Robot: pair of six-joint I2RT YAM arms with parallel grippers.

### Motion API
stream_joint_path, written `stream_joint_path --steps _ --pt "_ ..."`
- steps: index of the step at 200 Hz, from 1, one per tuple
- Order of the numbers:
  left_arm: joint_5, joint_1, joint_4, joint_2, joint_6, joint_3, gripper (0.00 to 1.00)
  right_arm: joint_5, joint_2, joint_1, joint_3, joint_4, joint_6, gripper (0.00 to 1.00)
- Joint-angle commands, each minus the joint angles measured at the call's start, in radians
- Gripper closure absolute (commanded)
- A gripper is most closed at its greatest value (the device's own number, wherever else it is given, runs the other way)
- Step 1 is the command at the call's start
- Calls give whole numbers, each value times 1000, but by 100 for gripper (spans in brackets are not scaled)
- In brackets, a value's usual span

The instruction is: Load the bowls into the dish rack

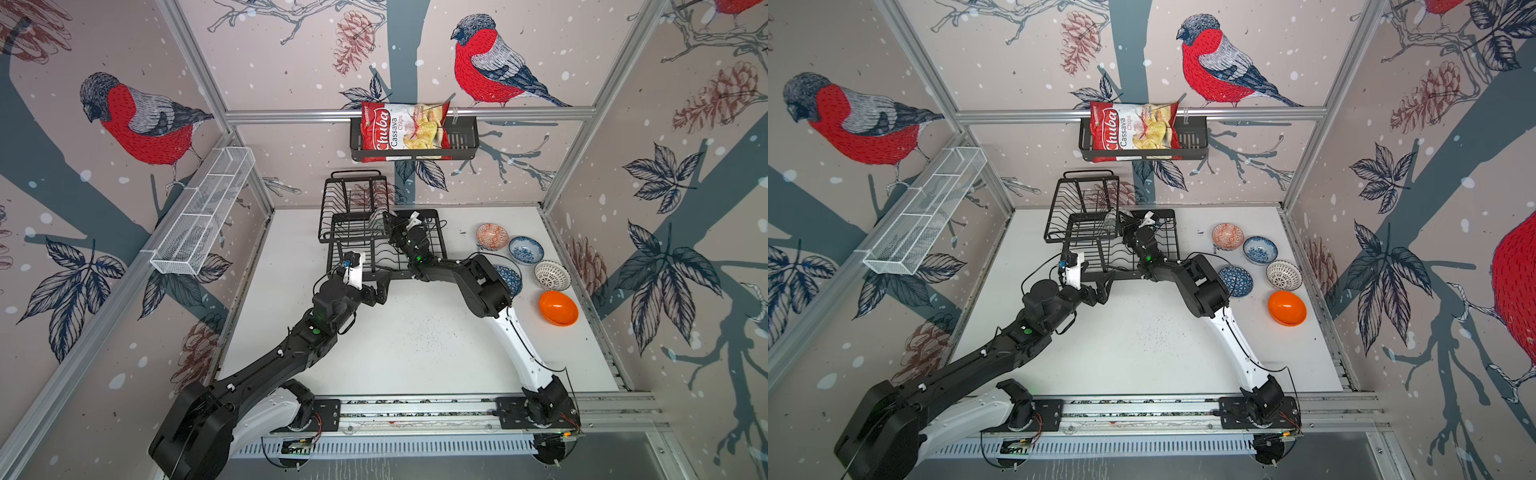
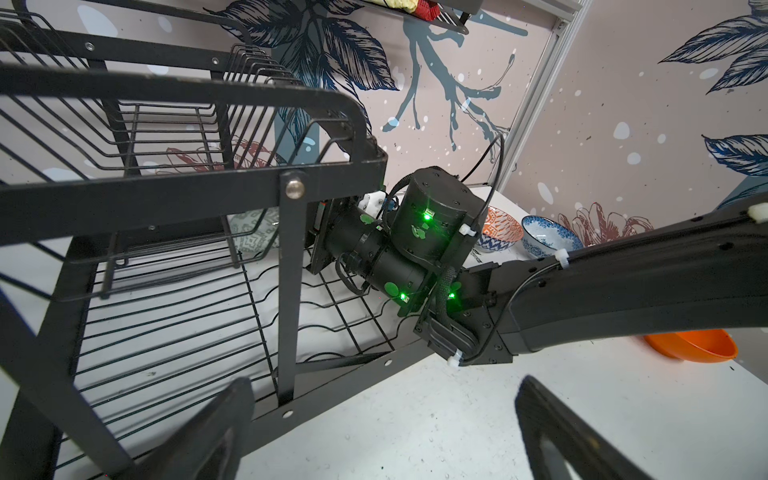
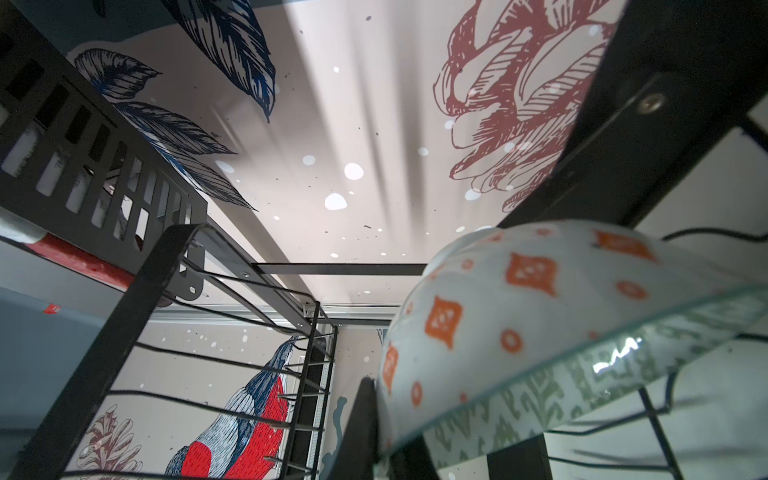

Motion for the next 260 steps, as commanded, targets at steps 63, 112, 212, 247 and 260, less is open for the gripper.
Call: stream_joint_path --steps 63,112,212,247,260 --pt "-6 2 46 -7 0 -4 2 19 25 5 25 -40 2 100" --pt "-9 2 50 -11 -2 -9 2 12 19 5 13 -61 22 98" --pt "-10 2 51 -10 -2 -10 2 20 -26 11 -26 -98 44 83" --pt "-9 2 51 -8 -2 -10 2 17 -30 10 -23 -98 45 80" --pt "-10 2 50 -8 -3 -9 2 16 -30 7 -23 -97 41 79"
